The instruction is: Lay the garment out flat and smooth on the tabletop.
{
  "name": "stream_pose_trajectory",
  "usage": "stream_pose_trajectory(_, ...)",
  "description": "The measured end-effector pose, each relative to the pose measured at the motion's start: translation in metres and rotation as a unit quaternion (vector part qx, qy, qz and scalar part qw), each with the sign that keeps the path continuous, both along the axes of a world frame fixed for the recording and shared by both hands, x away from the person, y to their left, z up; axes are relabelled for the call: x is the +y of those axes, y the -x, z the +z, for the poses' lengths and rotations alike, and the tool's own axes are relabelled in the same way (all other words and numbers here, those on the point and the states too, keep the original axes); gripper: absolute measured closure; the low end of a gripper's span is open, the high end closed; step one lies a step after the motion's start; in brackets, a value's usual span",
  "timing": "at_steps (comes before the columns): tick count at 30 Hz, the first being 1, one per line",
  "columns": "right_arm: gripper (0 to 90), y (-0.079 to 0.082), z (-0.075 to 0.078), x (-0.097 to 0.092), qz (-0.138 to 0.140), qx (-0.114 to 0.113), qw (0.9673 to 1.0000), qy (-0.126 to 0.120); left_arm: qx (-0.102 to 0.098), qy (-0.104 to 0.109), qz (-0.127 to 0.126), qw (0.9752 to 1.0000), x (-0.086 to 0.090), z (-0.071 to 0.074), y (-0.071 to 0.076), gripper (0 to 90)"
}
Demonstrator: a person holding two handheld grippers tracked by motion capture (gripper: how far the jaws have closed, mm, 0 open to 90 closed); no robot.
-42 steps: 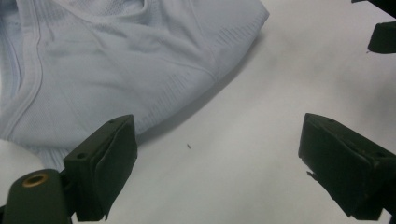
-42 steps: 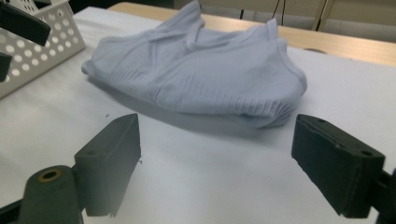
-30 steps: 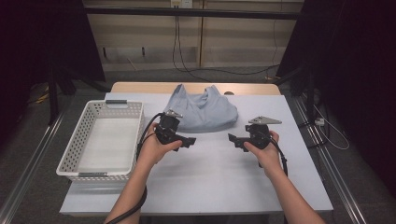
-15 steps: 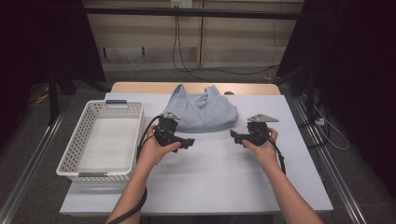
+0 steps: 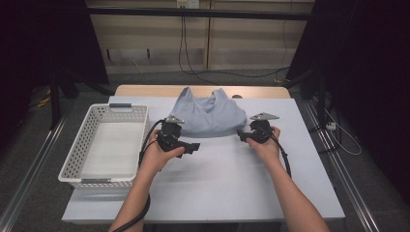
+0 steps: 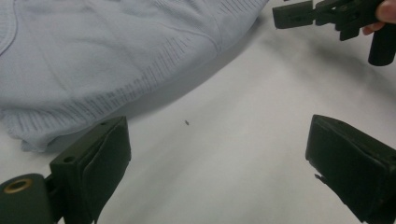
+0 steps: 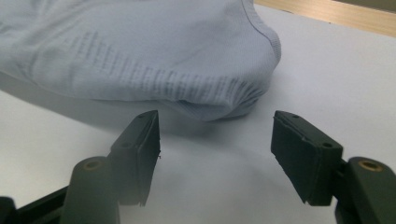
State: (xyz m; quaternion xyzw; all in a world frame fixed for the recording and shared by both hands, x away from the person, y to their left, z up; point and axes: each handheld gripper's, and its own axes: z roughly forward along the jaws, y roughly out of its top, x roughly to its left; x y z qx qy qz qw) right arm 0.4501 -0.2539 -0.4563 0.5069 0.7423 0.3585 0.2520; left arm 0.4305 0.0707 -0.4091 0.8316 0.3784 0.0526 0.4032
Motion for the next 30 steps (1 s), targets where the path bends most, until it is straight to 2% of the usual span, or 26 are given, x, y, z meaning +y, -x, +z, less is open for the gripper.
stream_pose_trajectory(3, 34.8, -0.007, -0.003, 0.003, 0.001, 0.006, 1.0, 0.002, 0.0, 0.001, -0.005, 1.0, -0.001, 0.001, 0.001, 7.1)
stream_pose_trajectory(6, 41.9, -0.014, -0.003, 0.008, 0.008, 0.004, 0.9998, 0.018, -0.002, 0.001, -0.005, 1.0, -0.003, 0.001, 0.002, 7.1)
stream_pose_trajectory(8, 50.5, -0.018, -0.004, 0.011, 0.012, 0.004, 0.9993, 0.036, -0.001, 0.001, -0.007, 1.0, -0.004, 0.001, 0.002, 7.1)
stream_pose_trajectory(9, 56.9, -0.02, -0.004, 0.012, 0.014, 0.009, 0.9992, 0.037, -0.001, 0.002, -0.007, 1.0, -0.004, 0.0, 0.001, 7.1)
stream_pose_trajectory(10, 60.2, -0.022, -0.004, 0.011, 0.017, 0.016, 0.9992, 0.032, -0.002, 0.002, -0.006, 1.0, -0.004, 0.0, 0.001, 7.1)
stream_pose_trajectory(15, 75.3, -0.024, -0.005, 0.009, 0.011, 0.016, 0.9998, 0.009, -0.003, -0.002, -0.009, 1.0, -0.005, 0.0, 0.001, 7.1)
stream_pose_trajectory(19, 82.8, -0.025, -0.005, 0.008, 0.011, 0.017, 0.9998, -0.005, -0.005, -0.005, -0.011, 0.9999, -0.004, 0.001, 0.002, 7.1)
stream_pose_trajectory(23, 85.6, -0.024, -0.003, 0.004, 0.012, 0.021, 0.9996, -0.016, -0.008, -0.002, -0.006, 1.0, -0.002, 0.002, 0.002, 7.1)
stream_pose_trajectory(30, 86.4, -0.02, 0.002, 0.005, 0.023, 0.017, 0.9996, 0.003, -0.01, -0.006, -0.007, 0.9999, -0.003, 0.002, 0.003, 7.1)
